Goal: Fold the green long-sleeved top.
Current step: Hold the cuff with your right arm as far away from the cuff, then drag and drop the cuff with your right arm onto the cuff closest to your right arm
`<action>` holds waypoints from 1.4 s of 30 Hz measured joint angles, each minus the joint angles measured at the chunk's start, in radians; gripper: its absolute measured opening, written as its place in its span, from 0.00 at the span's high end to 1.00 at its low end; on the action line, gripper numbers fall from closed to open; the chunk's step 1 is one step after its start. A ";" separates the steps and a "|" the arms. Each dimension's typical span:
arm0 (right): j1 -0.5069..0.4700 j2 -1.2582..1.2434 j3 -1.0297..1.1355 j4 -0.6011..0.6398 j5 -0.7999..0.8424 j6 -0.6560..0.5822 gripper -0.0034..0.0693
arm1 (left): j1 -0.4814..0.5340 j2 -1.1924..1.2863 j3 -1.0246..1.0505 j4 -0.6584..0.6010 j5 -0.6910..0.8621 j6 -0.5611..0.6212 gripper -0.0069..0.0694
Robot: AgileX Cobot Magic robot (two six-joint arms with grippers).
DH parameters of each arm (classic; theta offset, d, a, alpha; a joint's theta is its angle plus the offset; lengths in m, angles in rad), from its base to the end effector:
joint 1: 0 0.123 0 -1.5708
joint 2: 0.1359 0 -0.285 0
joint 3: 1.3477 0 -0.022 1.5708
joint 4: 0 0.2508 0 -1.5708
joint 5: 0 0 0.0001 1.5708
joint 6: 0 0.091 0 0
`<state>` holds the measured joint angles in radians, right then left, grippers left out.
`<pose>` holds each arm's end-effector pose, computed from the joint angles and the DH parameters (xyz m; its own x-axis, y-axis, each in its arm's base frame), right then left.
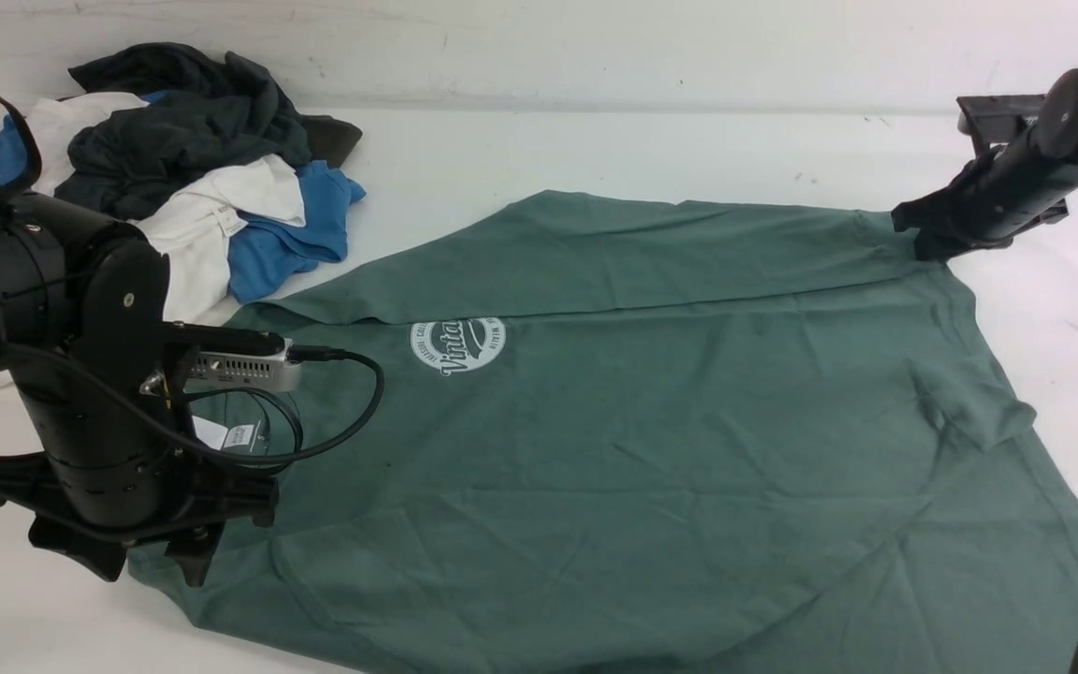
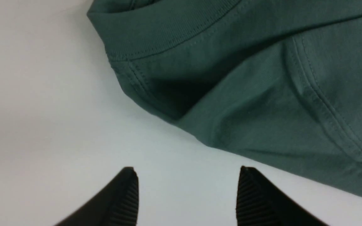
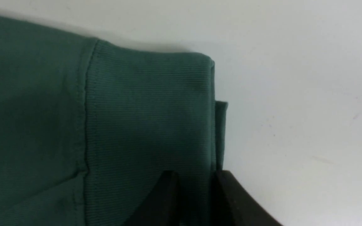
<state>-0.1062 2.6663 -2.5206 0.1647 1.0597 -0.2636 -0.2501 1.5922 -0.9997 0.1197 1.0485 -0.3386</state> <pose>0.5584 -0.0464 0.1444 -0.8845 -0.0863 -0.4585 -0.1205 0.9917 0.0458 0.2702 -0.0593 0.2118 -0.9985 -0.0273 -0.0478 -0.0317 0.9951 0.0939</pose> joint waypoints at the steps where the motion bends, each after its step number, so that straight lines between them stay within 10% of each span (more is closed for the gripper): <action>1: 0.000 -0.004 0.000 -0.006 0.004 0.000 0.80 | 0.000 0.000 0.000 0.000 0.000 0.000 0.39; 31: 0.005 -0.155 0.001 -0.051 0.157 0.084 0.95 | 0.000 0.000 -0.048 0.002 0.007 0.003 0.39; 42: 0.020 -0.493 0.191 -0.143 0.198 0.241 0.95 | 0.002 0.004 -0.310 0.013 0.130 0.104 0.80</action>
<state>-0.0865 2.1733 -2.3294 0.0221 1.2578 -0.0222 -0.2480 1.5960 -1.3094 0.1327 1.1788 -0.2347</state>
